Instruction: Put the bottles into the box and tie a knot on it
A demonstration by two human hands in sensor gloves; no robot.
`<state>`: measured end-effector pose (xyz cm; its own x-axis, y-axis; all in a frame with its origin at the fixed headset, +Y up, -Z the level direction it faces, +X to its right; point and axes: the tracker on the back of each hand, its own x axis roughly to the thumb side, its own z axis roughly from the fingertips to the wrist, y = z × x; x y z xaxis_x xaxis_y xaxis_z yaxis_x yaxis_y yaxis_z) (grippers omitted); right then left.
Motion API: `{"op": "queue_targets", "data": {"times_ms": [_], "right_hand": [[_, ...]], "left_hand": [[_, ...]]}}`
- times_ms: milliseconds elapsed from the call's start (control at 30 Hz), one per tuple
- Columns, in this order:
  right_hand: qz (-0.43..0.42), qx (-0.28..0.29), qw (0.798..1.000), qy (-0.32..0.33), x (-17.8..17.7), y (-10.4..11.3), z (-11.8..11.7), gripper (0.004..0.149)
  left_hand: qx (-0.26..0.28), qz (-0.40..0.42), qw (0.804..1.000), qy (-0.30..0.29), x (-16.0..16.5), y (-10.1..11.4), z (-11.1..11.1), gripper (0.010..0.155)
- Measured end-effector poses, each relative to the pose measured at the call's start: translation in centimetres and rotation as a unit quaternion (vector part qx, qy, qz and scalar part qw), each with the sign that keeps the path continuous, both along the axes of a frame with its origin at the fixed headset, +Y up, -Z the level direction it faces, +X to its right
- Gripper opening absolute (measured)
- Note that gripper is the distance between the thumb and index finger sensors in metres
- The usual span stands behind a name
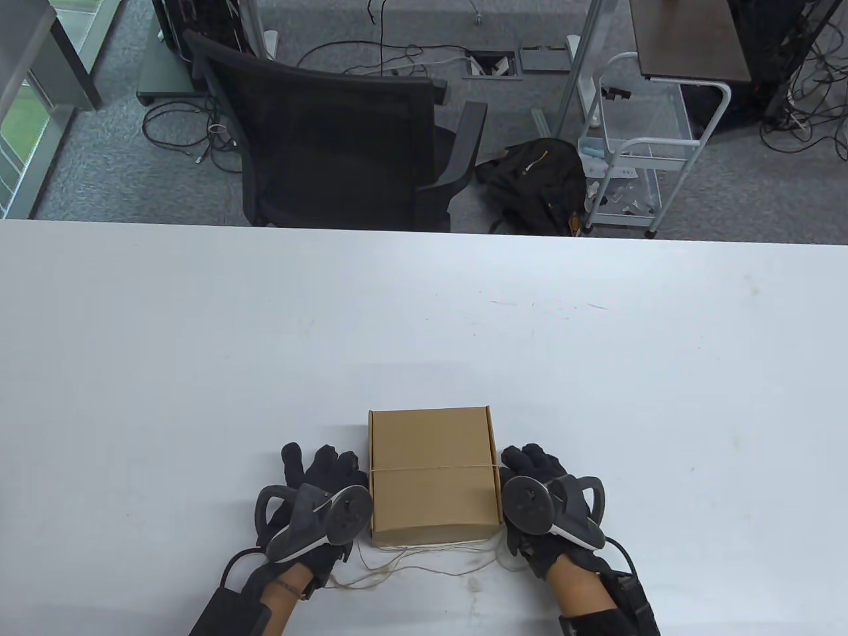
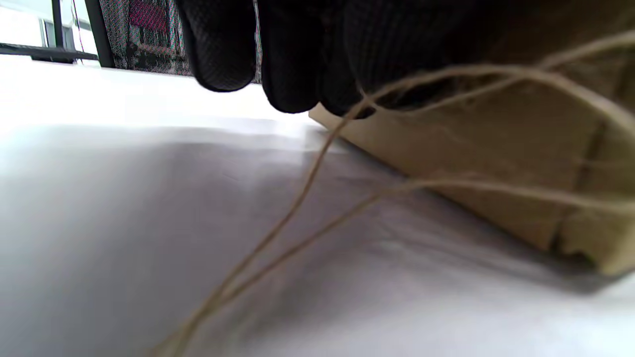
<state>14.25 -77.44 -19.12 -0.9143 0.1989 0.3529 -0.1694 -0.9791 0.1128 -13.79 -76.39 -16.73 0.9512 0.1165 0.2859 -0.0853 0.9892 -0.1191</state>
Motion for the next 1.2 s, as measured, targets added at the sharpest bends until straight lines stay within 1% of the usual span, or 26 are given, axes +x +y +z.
{"op": "queue_targets", "data": {"times_ms": [33, 133, 167, 233, 333, 433, 467, 533, 567, 633, 700, 733, 767, 833, 900, 967, 1033, 1067, 1100, 1167, 1200], "right_hand": [[0.006, -0.010, 1.000, 0.002, -0.2, -0.2, 0.0, 0.040], [0.004, 0.007, 1.000, 0.011, -0.3, -0.2, 0.1, 0.040], [-0.005, 0.006, 1.000, 0.016, -0.3, -0.2, 0.1, 0.040], [-0.046, -0.005, 0.999, 0.004, 0.1, 0.0, 0.2, 0.040], [-0.122, 0.015, 0.992, -0.005, 0.9, 1.1, 0.5, 0.040], [-0.186, 0.012, 0.983, 0.000, 1.6, 2.0, 0.8, 0.040], [-0.215, 0.010, 0.977, -0.002, 1.9, 2.4, 0.9, 0.041], [-0.252, -0.001, 0.968, -0.021, 2.5, 2.8, 1.0, 0.041], [-0.284, -0.012, 0.958, -0.024, 2.9, 3.0, 0.9, 0.041], [-0.353, -0.059, 0.933, -0.034, 3.3, 3.0, 1.1, 0.042], [-0.422, -0.067, 0.903, -0.045, 3.5, 3.2, 1.3, 0.042], [-0.425, -0.061, 0.902, -0.046, 3.5, 3.5, 1.5, 0.042], [-0.413, -0.040, 0.909, -0.042, 3.5, 3.9, 1.6, 0.042], [-0.359, 0.031, 0.932, -0.038, 3.3, 4.6, 1.8, 0.041], [-0.356, 0.045, 0.933, -0.041, 3.4, 4.6, 1.6, 0.041], [-0.386, 0.034, 0.921, -0.045, 3.4, 4.4, 1.5, 0.041], [-0.399, 0.036, 0.915, -0.052, 3.4, 4.5, 1.5, 0.041], [-0.400, 0.034, 0.914, -0.061, 3.5, 4.5, 1.4, 0.041], [-0.407, 0.026, 0.910, -0.072, 3.5, 4.4, 1.2, 0.041], [-0.408, 0.016, 0.909, -0.078, 3.6, 3.9, 0.8, 0.041], [-0.415, -0.004, 0.906, -0.084, 3.7, 3.2, 0.3, 0.041]], "left_hand": [[-0.006, 0.002, 1.000, 0.003, 0.0, -0.2, -0.1, 0.048], [-0.015, 0.003, 1.000, -0.002, -0.1, -0.5, -0.3, 0.048], [-0.005, 0.010, 1.000, 0.000, -0.2, -0.4, -0.2, 0.048], [0.015, 0.031, 0.999, 0.002, -0.7, 0.2, -0.1, 0.047], [0.028, 0.089, 0.996, 0.008, -1.5, 1.2, 0.0, 0.047], [0.038, 0.142, 0.989, 0.001, -2.4, 2.1, 0.1, 0.047], [0.036, 0.182, 0.983, 0.000, -2.6, 2.4, 0.2, 0.047], [0.025, 0.237, 0.971, -0.001, -2.9, 2.9, 0.3, 0.046], [0.026, 0.272, 0.962, -0.001, -3.1, 3.2, 0.5, 0.046], [0.042, 0.315, 0.948, 0.007, -3.4, 3.5, 0.7, 0.045], [0.036, 0.340, 0.940, 0.005, -3.5, 3.6, 0.8, 0.046], [0.033, 0.343, 0.939, 0.004, -3.5, 3.6, 0.7, 0.046], [0.030, 0.341, 0.940, -0.001, -3.6, 3.5, 0.7, 0.046], [0.035, 0.334, 0.942, 0.000, -3.5, 3.6, 0.6, 0.046], [0.047, 0.327, 0.944, -0.001, -3.5, 3.8, 0.3, 0.046], [0.045, 0.348, 0.936, 0.007, -3.6, 4.0, 0.2, 0.046], [0.048, 0.371, 0.927, 0.022, -3.6, 4.5, 0.2, 0.046], [0.047, 0.374, 0.926, 0.026, -3.6, 4.6, 0.2, 0.047], [0.039, 0.387, 0.920, 0.039, -3.6, 4.7, 0.0, 0.047], [0.024, 0.387, 0.920, 0.057, -3.6, 4.5, -0.2, 0.047], [0.012, 0.384, 0.921, 0.065, -3.5, 4.1, -0.4, 0.047]]}}
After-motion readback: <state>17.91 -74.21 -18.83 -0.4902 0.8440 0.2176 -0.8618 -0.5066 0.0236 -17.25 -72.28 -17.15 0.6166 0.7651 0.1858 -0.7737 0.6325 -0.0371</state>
